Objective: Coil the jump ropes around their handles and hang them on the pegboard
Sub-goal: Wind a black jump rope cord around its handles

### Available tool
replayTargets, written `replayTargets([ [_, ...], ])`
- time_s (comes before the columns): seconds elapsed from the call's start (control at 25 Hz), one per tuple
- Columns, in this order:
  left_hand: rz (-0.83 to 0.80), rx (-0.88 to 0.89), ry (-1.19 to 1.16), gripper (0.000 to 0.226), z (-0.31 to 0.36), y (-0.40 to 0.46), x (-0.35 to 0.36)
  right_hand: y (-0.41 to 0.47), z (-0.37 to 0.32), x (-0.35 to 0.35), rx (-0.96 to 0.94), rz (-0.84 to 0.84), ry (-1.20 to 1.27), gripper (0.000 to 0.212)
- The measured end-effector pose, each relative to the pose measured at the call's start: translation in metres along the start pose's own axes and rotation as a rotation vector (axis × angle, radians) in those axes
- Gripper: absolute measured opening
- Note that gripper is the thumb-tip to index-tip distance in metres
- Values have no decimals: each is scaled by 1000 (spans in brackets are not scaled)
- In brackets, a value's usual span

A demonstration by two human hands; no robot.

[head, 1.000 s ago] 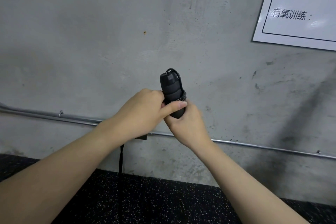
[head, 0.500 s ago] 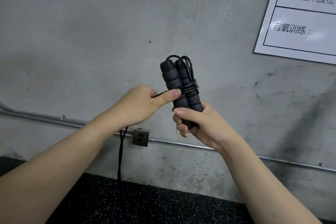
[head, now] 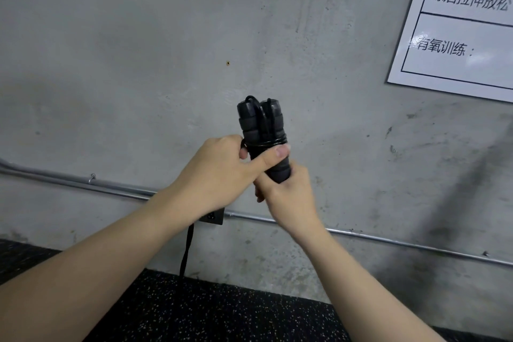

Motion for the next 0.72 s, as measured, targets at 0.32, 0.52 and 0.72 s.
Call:
replayTargets([
  [0.32,-151,24,-145,62,-13,4,-4,-4,1,-6,88,-342,-32,21],
  [0.52,-401,274,-364,54,-5,1,-3,-11,-17,-25,182,-687,459,37],
  [0.72,-258,36,-75,85,-3,8,-16,-6,-29,-25,112,-369,219,18],
])
Point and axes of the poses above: each hand's wrist, its own y-axis towards the middle knuckle, its own x-axis out of the palm, z = x × y, the point moved 1 cm from there along y, towards the middle knuckle, and after that the axes turned 14 degrees about -z, right-handed, at the moved point
